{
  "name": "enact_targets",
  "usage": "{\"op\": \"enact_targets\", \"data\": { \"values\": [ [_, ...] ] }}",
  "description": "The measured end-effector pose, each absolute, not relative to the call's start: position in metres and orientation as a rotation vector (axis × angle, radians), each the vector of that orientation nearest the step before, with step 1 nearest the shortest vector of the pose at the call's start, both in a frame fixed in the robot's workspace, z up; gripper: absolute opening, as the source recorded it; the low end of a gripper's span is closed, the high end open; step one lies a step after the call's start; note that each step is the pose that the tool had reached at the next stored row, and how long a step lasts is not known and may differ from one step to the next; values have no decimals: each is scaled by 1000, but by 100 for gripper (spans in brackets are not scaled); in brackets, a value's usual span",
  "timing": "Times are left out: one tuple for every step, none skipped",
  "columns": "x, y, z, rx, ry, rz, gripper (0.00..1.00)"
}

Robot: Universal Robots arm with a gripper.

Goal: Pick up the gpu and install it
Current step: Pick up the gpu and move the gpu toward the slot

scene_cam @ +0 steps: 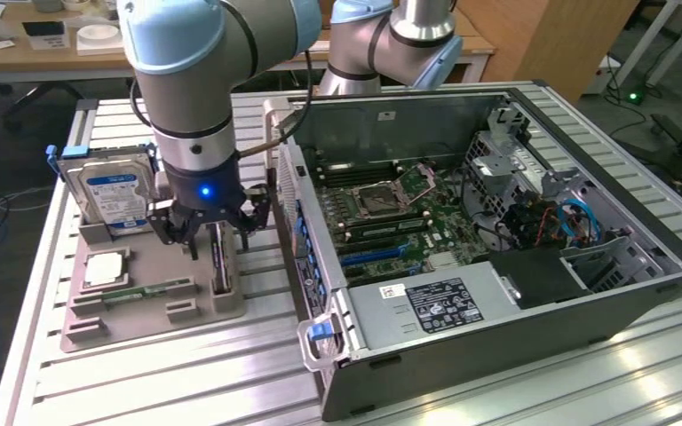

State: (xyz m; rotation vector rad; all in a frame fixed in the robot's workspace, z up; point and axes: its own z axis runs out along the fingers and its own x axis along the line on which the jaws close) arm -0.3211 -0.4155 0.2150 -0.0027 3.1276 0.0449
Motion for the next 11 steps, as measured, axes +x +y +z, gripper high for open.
{"op": "enact_targets", "data": {
  "values": [
    [-321,-415,213,-2,3128,45,71],
    [-321,-415,212,-2,3128,45,71],
    [-321,-415,212,-2,3128,45,71],
    [-321,-415,212,-2,3128,45,71],
    [-321,-415,212,-2,3128,45,71],
    [-321,-415,212,-2,3128,45,71],
    [-321,-415,212,-2,3128,45,71],
    [-321,-415,212,-2,3128,45,71],
    [-321,-415,212,-2,3128,45,71],
    [-321,-415,212,-2,3128,45,71],
    [-321,-415,212,-2,3128,45,69]
  ]
}}
